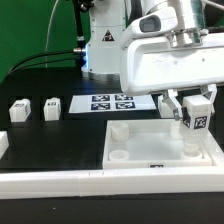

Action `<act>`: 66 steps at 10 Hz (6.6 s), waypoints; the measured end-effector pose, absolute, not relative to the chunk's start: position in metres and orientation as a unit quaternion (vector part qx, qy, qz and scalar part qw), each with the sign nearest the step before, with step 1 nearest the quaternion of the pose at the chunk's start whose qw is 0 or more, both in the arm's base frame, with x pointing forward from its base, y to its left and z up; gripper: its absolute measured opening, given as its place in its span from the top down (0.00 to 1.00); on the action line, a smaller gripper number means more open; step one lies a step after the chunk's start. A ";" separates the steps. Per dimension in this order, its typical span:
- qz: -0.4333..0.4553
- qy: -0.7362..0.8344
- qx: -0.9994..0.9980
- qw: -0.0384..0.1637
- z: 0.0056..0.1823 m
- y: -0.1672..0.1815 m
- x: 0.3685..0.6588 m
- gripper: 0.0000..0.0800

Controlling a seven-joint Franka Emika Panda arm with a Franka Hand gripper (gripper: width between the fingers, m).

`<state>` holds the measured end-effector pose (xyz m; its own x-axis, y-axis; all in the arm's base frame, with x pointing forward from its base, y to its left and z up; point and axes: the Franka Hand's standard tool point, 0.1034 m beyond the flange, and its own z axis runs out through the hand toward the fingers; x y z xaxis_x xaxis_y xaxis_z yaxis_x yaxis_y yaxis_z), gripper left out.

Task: Assemble one leg

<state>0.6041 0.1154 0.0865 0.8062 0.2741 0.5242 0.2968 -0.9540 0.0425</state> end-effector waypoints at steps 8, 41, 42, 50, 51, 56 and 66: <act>-0.277 -0.149 -0.949 0.020 0.081 0.115 0.607 0.63; 0.065 -0.162 -0.984 0.040 0.087 0.120 0.622 0.19; 0.066 -0.161 -0.984 0.040 0.086 0.120 0.621 0.19; 0.067 -0.161 -0.984 0.039 0.085 0.118 0.621 0.63; 0.067 -0.158 -0.984 0.039 0.085 0.118 0.621 0.63; 0.065 0.037 -0.996 0.038 0.084 0.113 0.624 0.63; 0.074 0.596 -0.799 0.027 0.083 0.117 0.621 0.63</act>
Offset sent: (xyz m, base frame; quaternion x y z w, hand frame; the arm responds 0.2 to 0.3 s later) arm 0.0015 -0.0025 -0.0086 0.0064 0.0074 -0.0031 0.9999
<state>0.6212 0.1175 0.0830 0.2783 -0.9488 -0.1495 -0.9566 -0.2878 0.0452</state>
